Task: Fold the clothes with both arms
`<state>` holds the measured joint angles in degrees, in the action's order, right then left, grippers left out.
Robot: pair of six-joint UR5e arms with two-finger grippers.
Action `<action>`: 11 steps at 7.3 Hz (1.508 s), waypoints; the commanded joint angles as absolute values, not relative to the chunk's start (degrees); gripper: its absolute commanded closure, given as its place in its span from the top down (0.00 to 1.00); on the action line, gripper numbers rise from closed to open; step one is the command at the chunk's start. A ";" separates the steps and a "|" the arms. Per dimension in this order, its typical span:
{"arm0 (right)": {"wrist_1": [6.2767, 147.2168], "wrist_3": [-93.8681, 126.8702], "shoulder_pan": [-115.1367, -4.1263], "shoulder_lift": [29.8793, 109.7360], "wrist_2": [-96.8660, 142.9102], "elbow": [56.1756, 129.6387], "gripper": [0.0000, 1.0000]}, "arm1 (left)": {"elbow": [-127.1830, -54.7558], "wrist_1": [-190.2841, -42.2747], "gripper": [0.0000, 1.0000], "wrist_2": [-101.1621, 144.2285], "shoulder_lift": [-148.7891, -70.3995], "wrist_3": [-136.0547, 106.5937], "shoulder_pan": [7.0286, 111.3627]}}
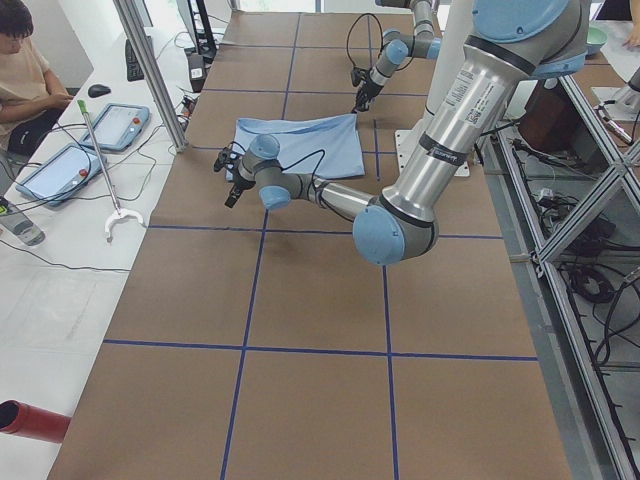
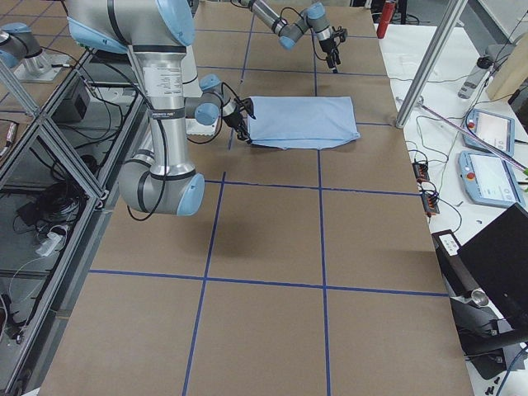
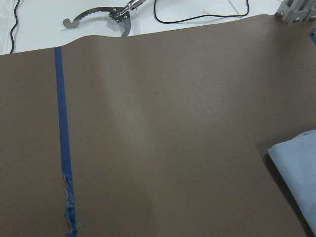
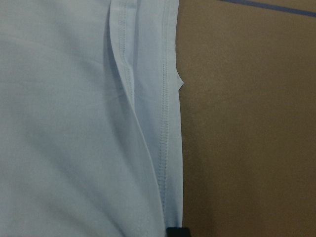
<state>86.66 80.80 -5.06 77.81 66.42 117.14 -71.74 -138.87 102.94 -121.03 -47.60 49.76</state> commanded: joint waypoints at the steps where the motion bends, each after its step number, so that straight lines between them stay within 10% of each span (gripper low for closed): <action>1: 86.66 86.29 -3.87 78.13 66.09 116.90 0.32 | -71.81 -138.87 1.00 102.92 -121.03 -47.72 49.48; 2: 86.57 86.31 -3.52 77.79 66.09 116.81 0.99 | -71.81 -138.87 1.00 102.92 -121.03 -47.81 49.22; 11: 86.84 65.04 -18.02 66.09 76.99 103.29 1.00 | -72.16 -138.87 1.00 103.01 -121.03 -50.19 48.96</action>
<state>86.79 66.43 -17.63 66.29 76.65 105.27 -72.19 -138.87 103.01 -121.03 -50.14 48.96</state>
